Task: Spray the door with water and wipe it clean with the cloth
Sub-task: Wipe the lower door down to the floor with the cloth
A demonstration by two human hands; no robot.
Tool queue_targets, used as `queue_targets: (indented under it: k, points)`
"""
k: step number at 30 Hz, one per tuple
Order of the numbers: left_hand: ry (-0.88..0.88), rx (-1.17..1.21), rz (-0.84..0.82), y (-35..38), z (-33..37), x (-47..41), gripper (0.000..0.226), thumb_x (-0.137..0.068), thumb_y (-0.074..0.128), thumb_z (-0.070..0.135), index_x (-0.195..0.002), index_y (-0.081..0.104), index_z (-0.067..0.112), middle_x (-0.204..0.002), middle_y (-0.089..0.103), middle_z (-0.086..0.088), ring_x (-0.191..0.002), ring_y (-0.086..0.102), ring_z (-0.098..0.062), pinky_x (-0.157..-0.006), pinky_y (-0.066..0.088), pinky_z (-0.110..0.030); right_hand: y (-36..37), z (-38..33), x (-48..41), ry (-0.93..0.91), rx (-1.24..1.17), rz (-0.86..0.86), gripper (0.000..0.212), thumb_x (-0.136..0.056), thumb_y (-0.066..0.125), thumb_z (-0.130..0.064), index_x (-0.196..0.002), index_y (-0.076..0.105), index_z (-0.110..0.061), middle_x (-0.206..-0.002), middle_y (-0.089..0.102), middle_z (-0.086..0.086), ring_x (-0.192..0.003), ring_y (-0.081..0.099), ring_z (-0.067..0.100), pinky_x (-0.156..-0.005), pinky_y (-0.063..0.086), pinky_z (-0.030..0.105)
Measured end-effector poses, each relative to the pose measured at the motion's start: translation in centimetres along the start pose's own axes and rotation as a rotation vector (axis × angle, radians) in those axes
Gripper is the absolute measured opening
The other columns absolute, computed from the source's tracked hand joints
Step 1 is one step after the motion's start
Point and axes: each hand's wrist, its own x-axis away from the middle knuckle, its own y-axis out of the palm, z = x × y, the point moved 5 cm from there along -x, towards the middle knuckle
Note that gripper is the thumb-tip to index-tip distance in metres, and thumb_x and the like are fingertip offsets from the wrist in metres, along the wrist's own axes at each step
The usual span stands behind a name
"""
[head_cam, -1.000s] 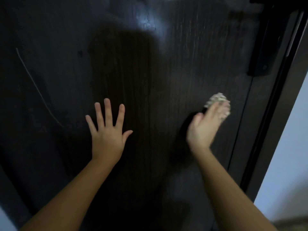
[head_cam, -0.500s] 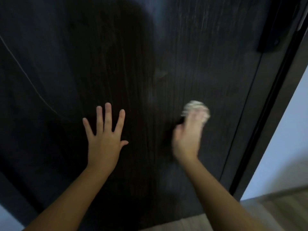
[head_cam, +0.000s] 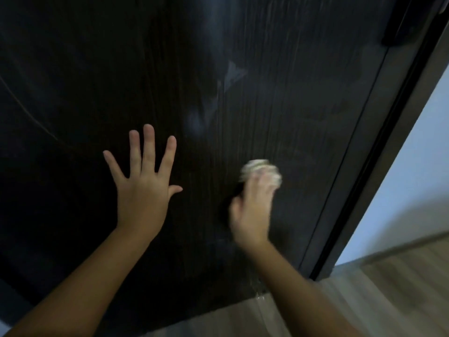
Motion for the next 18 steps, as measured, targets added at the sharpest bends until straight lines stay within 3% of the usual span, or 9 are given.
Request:
queue_targets:
  k: [2,4,7,9,11,12,14,16,18]
  points:
    - [-0.01,0.004,0.009,-0.1,-0.1,0.1,0.105,-0.075,0.073,0.045,-0.153,0.009,0.02,-0.158,-0.005,-0.02,-0.145,-0.01,-0.034,-0.106,-0.001,-0.069,1.3,-2.8,2.1,-0.318,0.109,-0.048,0.069,-0.086,0.039,-0.031,-0.148,0.023,-0.005,-0.156,0.016,0.019,-0.145,0.009,0.038,-0.118,0.003,0.053]
    - [-0.013,0.03,0.043,0.2,-0.2,1.0,0.099,-0.078,0.07,0.045,-0.153,0.011,0.018,-0.158,-0.005,-0.021,-0.145,-0.009,-0.034,-0.106,-0.002,-0.068,1.0,-0.7,1.3,-0.308,0.153,0.007,0.066,-0.086,0.039,-0.029,-0.147,0.026,-0.005,-0.155,0.02,0.018,-0.145,0.01,0.035,-0.117,0.006,0.056]
    - [0.05,0.062,0.074,2.1,0.9,3.6,0.095,-0.078,0.072,0.039,-0.152,0.017,0.016,-0.158,0.0,-0.02,-0.145,-0.002,-0.034,-0.106,0.002,-0.07,-0.3,6.0,-0.9,0.184,-0.052,0.158,0.066,-0.087,0.032,-0.021,-0.147,0.02,0.003,-0.156,0.01,0.027,-0.145,0.006,0.038,-0.118,0.008,0.054]
    - [0.116,0.069,0.032,4.1,2.2,5.4,0.096,-0.075,0.076,0.037,-0.151,0.021,0.018,-0.158,0.003,-0.018,-0.145,0.004,-0.035,-0.105,0.006,-0.071,-0.2,8.2,-1.5,0.494,-0.346,0.255,0.067,-0.088,0.029,-0.016,-0.148,0.01,0.005,-0.156,-0.006,0.026,-0.146,-0.004,0.036,-0.12,0.001,0.042]
    - [0.143,0.064,-0.021,5.6,3.3,6.6,0.097,-0.073,0.078,0.036,-0.15,0.021,0.02,-0.158,0.004,-0.017,-0.144,0.005,-0.034,-0.105,0.007,-0.072,0.8,5.8,-1.4,0.592,-0.446,0.276,0.069,-0.085,0.03,-0.014,-0.147,0.009,0.009,-0.154,-0.007,0.03,-0.145,-0.006,0.039,-0.118,-0.006,0.031]
    - [0.139,0.063,-0.036,6.1,3.5,6.9,0.099,-0.072,0.079,0.035,-0.15,0.021,0.021,-0.158,0.003,-0.016,-0.144,0.004,-0.033,-0.105,0.006,-0.071,1.4,3.6,-0.7,0.489,-0.405,0.249,0.069,-0.085,0.032,-0.015,-0.146,0.012,0.011,-0.154,-0.003,0.031,-0.145,-0.004,0.04,-0.118,-0.006,0.033]
    - [0.118,0.071,-0.035,6.7,3.5,7.2,0.101,-0.07,0.08,0.032,-0.15,0.021,0.021,-0.159,-0.001,-0.013,-0.145,0.001,-0.03,-0.105,0.002,-0.07,2.9,-1.2,2.0,0.085,-0.242,0.097,0.069,-0.087,0.036,-0.02,-0.146,0.016,0.007,-0.155,0.001,0.027,-0.145,-0.005,0.037,-0.12,-0.002,0.041]
    - [0.103,0.081,-0.021,7.0,3.2,7.2,0.104,-0.068,0.082,0.031,-0.151,0.02,0.02,-0.16,-0.004,-0.011,-0.146,-0.003,-0.027,-0.106,0.0,-0.07,3.7,-1.5,4.2,-0.198,-0.103,0.011,0.066,-0.088,0.039,-0.022,-0.147,0.018,0.0,-0.157,0.002,0.019,-0.146,-0.007,0.032,-0.12,0.001,0.043]
    - [0.096,0.094,-0.01,7.0,3.1,7.2,0.104,-0.068,0.082,0.031,-0.151,0.02,0.02,-0.16,-0.004,-0.011,-0.146,-0.001,-0.028,-0.105,0.001,-0.071,3.0,3.0,3.2,-0.122,-0.106,0.053,0.064,-0.087,0.038,-0.018,-0.146,0.02,-0.001,-0.157,0.006,0.017,-0.146,-0.004,0.029,-0.121,0.003,0.041]
